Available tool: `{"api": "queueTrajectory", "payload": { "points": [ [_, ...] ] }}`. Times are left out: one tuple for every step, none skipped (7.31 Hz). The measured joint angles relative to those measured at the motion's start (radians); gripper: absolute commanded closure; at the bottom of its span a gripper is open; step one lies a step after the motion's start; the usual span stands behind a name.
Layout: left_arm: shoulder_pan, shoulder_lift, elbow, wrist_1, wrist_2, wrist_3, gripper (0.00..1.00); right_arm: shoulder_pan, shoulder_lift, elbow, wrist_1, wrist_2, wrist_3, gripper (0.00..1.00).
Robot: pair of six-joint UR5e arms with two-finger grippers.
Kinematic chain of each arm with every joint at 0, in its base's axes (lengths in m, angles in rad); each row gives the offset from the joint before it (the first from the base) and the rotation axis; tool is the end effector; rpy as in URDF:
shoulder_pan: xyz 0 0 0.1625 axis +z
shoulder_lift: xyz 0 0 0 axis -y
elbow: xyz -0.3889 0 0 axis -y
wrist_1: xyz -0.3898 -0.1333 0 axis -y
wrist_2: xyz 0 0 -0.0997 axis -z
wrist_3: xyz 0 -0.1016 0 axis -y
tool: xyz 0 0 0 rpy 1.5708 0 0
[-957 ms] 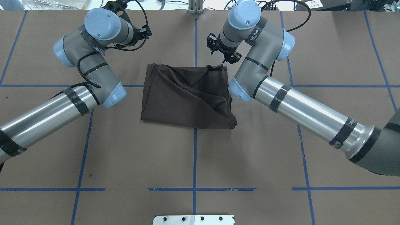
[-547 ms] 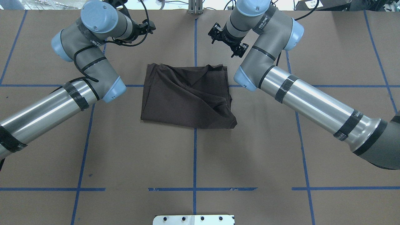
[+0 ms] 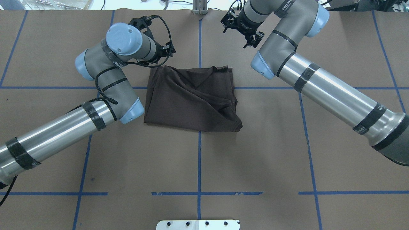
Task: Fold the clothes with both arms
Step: 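Release the fold and raise both grippers above the shirt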
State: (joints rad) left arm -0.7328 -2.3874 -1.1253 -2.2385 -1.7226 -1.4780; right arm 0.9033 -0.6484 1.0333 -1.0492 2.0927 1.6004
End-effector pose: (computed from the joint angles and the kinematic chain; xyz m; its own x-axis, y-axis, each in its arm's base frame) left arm 0.5037 -0.6120 0.2524 0.4277 -0.2617 -0.8652 0.5270 0.8498 0.0035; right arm -0.4316 -0.6811 0.2268 0.3685 0.5090 0.7779 -0.4489 0.8302 -0.3305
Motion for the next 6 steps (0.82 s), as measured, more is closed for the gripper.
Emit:
{"api": "queueTrajectory", "payload": {
  "points": [
    [0.008,-0.001,0.006,0.001,0.011,0.001,0.58,0.004,-0.003,0.003,0.0,0.004,0.0,0.0],
    [0.012,-0.001,0.008,0.002,0.018,0.002,0.58,0.007,-0.005,0.004,0.0,0.005,0.0,0.0],
    [0.018,-0.001,0.009,0.004,0.022,0.002,0.58,0.01,-0.008,0.005,0.0,0.006,0.0,0.0],
    [0.026,-0.001,0.01,0.006,0.026,0.002,0.57,0.01,-0.01,0.005,0.0,0.006,-0.001,0.0],
    [0.035,-0.001,0.011,0.008,0.035,0.002,0.58,0.01,-0.013,0.005,0.0,0.006,-0.001,0.0],
    [0.042,-0.001,0.011,0.009,0.046,0.002,0.79,0.01,-0.016,0.005,0.001,0.006,-0.002,0.0]
  ]
}}
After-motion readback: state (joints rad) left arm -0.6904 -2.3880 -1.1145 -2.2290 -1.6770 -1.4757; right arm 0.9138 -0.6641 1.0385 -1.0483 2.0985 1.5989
